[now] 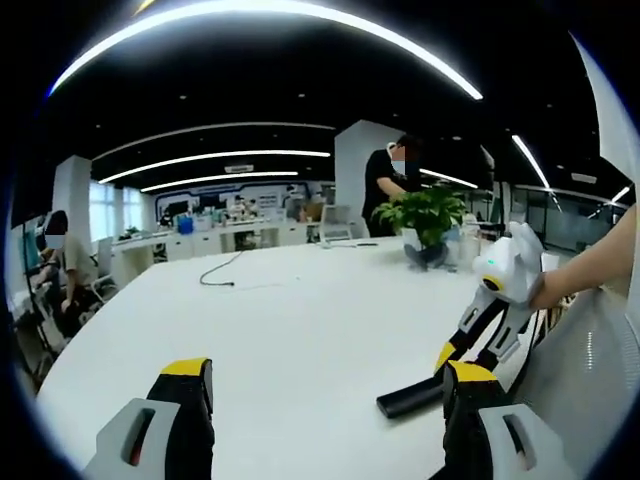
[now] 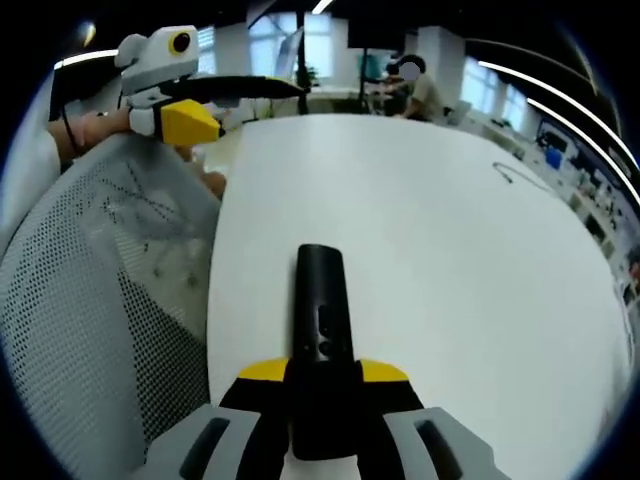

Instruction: Press the specified remote control buttons in sequence, fully releasing each button before pressing the next.

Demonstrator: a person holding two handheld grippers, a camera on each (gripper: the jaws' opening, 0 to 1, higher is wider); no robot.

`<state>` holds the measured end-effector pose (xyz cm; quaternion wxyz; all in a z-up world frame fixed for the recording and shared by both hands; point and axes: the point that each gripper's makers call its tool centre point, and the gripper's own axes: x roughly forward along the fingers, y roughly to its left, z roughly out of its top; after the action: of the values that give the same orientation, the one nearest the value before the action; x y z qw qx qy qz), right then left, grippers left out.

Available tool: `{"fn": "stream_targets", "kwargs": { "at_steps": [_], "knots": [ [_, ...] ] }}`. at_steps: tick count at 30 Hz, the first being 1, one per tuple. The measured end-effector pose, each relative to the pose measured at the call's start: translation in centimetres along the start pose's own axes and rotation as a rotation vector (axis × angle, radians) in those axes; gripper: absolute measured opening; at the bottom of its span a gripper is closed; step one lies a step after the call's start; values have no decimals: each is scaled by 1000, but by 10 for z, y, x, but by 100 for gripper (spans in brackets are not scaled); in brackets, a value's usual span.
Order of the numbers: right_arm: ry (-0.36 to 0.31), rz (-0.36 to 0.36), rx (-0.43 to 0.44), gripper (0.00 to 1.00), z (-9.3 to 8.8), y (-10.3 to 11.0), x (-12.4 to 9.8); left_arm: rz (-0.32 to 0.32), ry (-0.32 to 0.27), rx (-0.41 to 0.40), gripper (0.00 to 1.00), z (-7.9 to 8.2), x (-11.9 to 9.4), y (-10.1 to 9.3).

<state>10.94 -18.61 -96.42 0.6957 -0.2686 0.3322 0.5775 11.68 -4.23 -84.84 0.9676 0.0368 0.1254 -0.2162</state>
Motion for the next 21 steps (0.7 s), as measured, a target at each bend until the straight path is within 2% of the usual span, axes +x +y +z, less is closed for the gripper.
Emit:
{"fn": "stream_targets", "kwargs": {
  "at_steps": [8,21],
  "knots": [
    [0,-3,-11,21,0,-10,1,-2,8,-9,99,-2,0,0],
    [7,-23,-5,21,1,-40,0,-2,9,-9,98,-2,0,0]
  ]
}}
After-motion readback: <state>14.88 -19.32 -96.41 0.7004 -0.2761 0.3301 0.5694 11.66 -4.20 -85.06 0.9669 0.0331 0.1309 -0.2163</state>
